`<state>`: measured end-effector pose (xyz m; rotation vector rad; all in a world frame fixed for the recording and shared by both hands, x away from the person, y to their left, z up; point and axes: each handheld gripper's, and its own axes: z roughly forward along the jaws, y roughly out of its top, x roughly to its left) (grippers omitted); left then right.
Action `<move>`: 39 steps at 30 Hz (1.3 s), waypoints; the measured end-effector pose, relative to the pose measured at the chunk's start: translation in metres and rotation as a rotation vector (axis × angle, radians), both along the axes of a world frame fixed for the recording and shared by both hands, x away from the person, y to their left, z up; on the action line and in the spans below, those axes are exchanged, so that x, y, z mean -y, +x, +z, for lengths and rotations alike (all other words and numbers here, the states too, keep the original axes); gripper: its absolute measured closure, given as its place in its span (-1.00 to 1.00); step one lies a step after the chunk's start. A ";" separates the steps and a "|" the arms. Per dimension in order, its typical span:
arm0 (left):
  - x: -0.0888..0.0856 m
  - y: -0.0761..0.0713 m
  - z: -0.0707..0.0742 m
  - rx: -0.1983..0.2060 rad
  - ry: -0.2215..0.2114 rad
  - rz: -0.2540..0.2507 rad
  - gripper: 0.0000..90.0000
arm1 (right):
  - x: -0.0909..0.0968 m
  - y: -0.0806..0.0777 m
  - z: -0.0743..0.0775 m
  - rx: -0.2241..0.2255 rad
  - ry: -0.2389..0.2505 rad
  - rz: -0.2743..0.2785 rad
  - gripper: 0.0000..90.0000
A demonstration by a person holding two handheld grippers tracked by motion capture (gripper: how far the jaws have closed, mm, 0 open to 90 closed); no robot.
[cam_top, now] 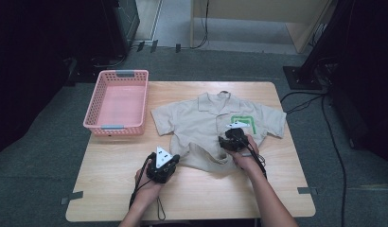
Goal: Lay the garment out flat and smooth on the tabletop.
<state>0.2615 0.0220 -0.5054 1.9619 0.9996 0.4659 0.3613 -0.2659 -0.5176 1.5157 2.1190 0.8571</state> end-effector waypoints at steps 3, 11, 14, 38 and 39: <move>-0.008 -0.004 -0.003 -0.010 0.006 -0.030 0.97 | 0.001 0.004 0.000 -0.001 0.000 -0.009 0.22; -0.029 -0.015 -0.010 -0.004 -0.006 -0.038 0.33 | 0.004 0.011 0.000 -0.005 0.000 -0.016 0.22; -0.023 -0.013 -0.003 0.016 -0.021 0.002 0.02 | 0.004 0.011 0.001 -0.011 0.001 -0.015 0.22; 0.002 -0.017 0.006 0.047 0.030 -0.140 0.94 | 0.009 0.021 0.008 -0.084 -0.015 0.021 0.47; -0.003 -0.018 0.006 0.042 0.030 -0.155 0.94 | 0.010 0.022 0.008 -0.087 -0.015 0.025 0.47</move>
